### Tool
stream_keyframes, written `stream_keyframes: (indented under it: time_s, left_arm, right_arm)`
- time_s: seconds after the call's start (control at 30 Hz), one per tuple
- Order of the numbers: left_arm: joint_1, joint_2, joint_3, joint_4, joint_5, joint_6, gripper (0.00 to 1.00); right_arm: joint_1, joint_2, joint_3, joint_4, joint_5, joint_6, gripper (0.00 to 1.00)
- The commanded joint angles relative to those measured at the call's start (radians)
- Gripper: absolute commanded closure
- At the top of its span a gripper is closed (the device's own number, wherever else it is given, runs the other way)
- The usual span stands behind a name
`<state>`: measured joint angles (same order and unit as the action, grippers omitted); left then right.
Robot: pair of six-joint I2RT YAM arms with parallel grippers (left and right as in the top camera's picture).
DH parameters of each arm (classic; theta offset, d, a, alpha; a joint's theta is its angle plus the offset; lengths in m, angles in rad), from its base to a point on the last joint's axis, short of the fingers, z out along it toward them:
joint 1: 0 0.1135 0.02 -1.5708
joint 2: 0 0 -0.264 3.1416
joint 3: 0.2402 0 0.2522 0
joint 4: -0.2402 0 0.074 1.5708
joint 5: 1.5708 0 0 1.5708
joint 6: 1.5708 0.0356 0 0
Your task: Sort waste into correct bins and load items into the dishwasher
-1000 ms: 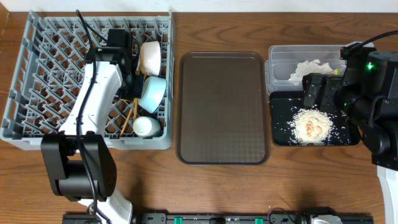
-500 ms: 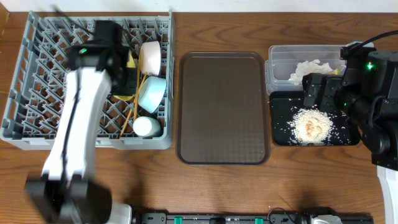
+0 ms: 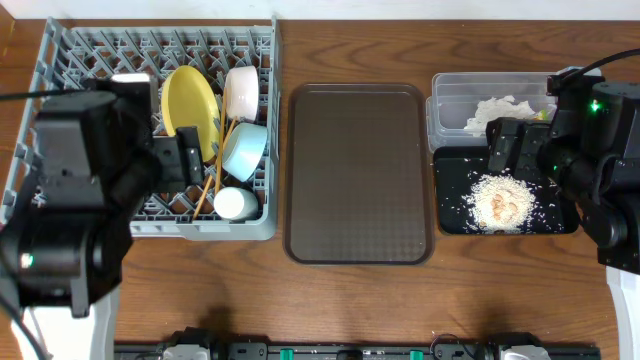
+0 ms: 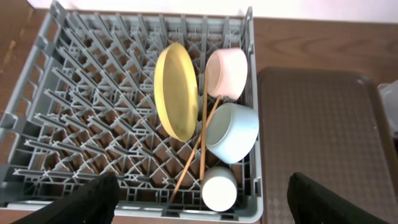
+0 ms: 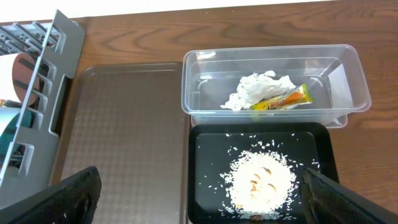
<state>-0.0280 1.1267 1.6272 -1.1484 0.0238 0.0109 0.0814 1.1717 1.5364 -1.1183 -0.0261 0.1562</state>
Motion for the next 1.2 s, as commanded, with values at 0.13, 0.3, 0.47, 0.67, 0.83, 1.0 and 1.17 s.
stream_keyframes:
  time_s: [0.13,0.3,0.47,0.67,0.83,1.0,1.17]
  left_arm:
    - [0.004,-0.044,0.006,-0.003,0.01,-0.009,0.12]
    - [0.004,-0.035,0.006,-0.003,0.01,-0.009,0.12]
    - [0.004,-0.028,0.006,-0.003,0.01,-0.009,0.12]
    - [0.004,-0.027,0.006,-0.003,0.01,-0.009,0.12]
    - [0.004,-0.027,0.006,-0.003,0.01,-0.009,0.12]
    - [0.004,-0.027,0.006,-0.003,0.01,-0.009,0.12]
    - [0.004,-0.027,0.006,-0.003,0.01,-0.009,0.11]
  right_arm:
    - [-0.008,0.003,0.003,-0.001,0.007,0.003,0.01]
    - [-0.007,0.003,0.003,-0.006,0.048,-0.042,0.01]
    - [-0.008,0.004,0.003,-0.051,0.048,-0.041,0.01]
    - [-0.006,0.008,0.002,-0.093,0.048,-0.041,0.01]
    - [-0.004,0.007,-0.005,-0.093,0.098,-0.058,0.01]
    - [-0.002,-0.087,-0.122,0.07,0.138,-0.069,0.01]
    - [-0.003,-0.242,-0.374,0.342,0.127,-0.068,0.01]
